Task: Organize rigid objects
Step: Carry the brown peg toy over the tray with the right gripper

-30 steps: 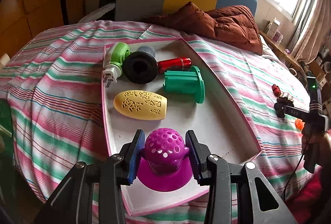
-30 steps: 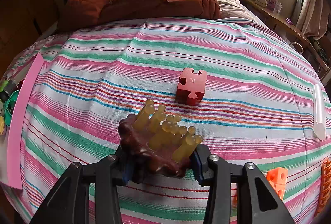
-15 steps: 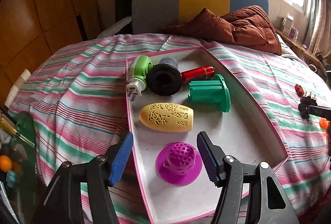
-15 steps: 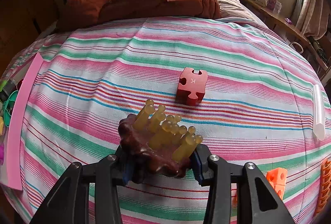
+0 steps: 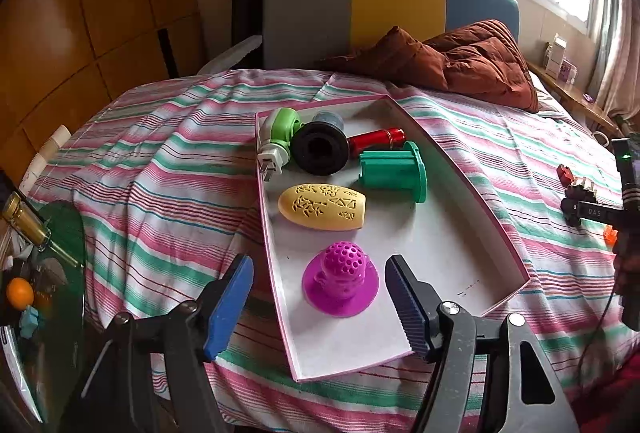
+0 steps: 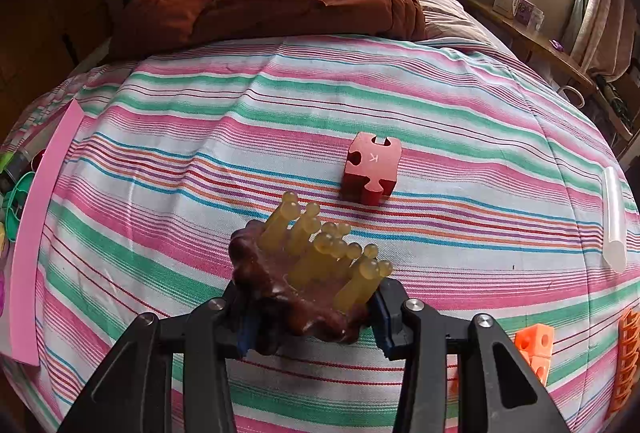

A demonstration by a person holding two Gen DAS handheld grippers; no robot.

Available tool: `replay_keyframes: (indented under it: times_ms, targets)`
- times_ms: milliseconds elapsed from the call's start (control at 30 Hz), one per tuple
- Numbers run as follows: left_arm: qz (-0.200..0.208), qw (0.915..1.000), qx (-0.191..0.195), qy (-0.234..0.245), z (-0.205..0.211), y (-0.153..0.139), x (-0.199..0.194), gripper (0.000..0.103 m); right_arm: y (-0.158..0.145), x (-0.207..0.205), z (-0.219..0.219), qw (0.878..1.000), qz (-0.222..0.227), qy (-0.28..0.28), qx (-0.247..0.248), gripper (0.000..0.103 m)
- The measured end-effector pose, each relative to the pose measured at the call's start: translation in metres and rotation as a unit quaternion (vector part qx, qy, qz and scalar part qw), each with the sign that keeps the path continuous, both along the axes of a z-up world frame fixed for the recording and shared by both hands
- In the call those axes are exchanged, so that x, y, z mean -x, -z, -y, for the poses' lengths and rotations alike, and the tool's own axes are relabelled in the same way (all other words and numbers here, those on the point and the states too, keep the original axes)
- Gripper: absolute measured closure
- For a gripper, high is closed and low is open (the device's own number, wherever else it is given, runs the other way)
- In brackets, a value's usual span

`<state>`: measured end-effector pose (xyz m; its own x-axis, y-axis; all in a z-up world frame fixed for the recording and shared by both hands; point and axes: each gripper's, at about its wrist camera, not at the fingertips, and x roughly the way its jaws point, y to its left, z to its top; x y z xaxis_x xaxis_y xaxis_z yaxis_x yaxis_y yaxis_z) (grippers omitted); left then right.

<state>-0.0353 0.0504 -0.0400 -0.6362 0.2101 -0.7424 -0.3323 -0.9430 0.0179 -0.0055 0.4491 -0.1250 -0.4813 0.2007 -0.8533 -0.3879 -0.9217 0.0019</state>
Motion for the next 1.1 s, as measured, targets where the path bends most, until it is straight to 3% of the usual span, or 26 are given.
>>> replay_keyframes:
  times_ms: [500,933,1100]
  targets:
    - [0.007,0.9994,-0.028,-0.018,0.026,-0.003,-0.007,0.032,-0.002,-0.004,0.024,0.999,-0.012,-0.030,0.029,0.058]
    - [0.016,0.9980,-0.057,-0.021,0.044,0.003,-0.007,0.032,-0.011,-0.011,0.072,0.996,0.033,-0.062,0.061,0.059]
    - [0.019,0.9973,-0.064,-0.030,0.053,0.007,-0.006,0.032,-0.032,-0.015,0.098,0.993,0.005,-0.076,0.086,0.059]
